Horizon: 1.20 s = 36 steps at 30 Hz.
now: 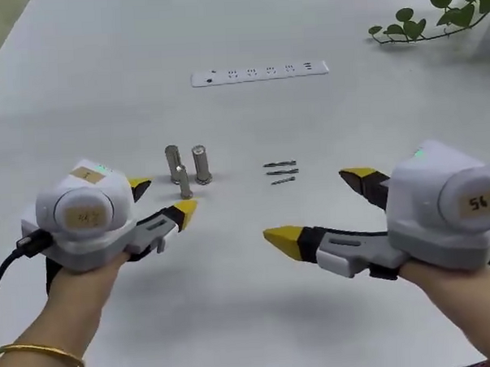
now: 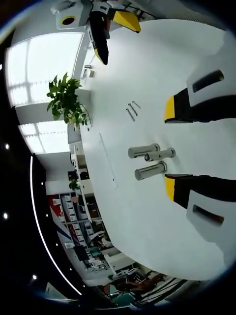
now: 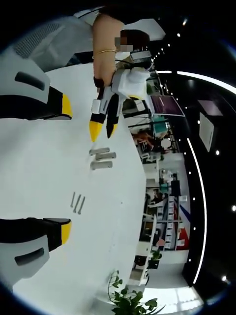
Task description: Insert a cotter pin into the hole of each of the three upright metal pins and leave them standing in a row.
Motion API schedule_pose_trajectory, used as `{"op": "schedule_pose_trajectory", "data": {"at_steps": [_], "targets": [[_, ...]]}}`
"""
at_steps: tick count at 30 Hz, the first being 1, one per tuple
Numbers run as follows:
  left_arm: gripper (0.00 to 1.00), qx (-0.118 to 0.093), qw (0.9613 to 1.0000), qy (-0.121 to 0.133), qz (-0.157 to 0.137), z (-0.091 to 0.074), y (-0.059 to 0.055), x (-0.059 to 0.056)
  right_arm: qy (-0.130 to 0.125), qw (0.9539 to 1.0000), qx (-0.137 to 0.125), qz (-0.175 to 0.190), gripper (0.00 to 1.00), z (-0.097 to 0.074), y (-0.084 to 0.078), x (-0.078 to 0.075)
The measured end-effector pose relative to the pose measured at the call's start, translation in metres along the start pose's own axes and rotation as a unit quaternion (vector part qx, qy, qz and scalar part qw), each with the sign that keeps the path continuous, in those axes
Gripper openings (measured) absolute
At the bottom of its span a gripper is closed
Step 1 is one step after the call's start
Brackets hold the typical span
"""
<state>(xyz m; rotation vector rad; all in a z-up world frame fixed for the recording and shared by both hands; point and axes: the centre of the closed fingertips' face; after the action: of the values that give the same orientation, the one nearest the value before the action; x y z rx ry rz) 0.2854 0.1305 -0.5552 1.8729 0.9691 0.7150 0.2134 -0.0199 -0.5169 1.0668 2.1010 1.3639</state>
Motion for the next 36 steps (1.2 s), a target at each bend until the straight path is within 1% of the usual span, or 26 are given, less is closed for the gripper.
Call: {"op": "schedule_pose_trajectory", "data": {"at_steps": [1,4,6,9,13,18,25,30,32,36], "targets": [[0.38,0.002,1.0,-0.003,0.0,0.003,0.0,0.0,0.0,1.0,0.001,-0.001,0.79,0.0,-0.001,-0.001],[0.36,-0.004,0.9999,-0.011,0.004,0.013,0.005,-0.001,0.001,1.0,0.003,0.001,0.79,0.0,-0.002,-0.003],[0.34,-0.006,0.9999,-0.013,0.008,0.018,0.007,-0.001,0.001,1.0,0.004,0.001,0.78,0.0,-0.004,-0.005],[0.32,-0.011,0.9998,-0.017,0.005,0.025,0.009,-0.002,0.006,1.0,0.004,0.004,0.78,-0.001,-0.007,-0.006],[0.27,-0.007,0.9998,-0.019,0.007,0.032,0.006,-0.004,0.009,0.9999,0.003,0.012,0.78,-0.001,-0.009,-0.008],[0.23,-0.009,0.9998,-0.018,0.004,0.037,0.005,-0.002,0.011,0.9999,0.007,0.005,0.78,-0.002,-0.011,-0.008],[0.16,-0.008,0.9999,-0.015,0.002,0.044,0.001,0.005,0.01,0.9998,0.007,0.014,0.76,-0.002,-0.013,-0.011],[0.12,-0.004,0.9998,-0.021,-0.005,0.047,-0.001,0.004,0.006,0.9997,0.009,0.024,0.75,0.0,-0.017,-0.013],[0.1,-0.003,0.9998,-0.021,-0.004,0.047,-0.002,0.004,0.009,0.9996,0.009,0.026,0.74,0.0,-0.017,-0.012],[0.07,-0.004,0.9997,-0.023,-0.004,0.048,-0.002,0.005,0.01,0.9996,0.01,0.023,0.73,0.001,-0.018,-0.011]]}}
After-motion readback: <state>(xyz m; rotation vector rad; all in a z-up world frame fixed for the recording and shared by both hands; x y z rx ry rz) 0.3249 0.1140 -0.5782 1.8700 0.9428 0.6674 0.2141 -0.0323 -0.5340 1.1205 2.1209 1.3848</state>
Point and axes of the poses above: the centre of the closed fingertips' face, and the gripper's own axes: z roughly forward along the fingers, x roughly to its left, y roughly out of its top, and after that the axes turned 2 degrees about y, right-handed
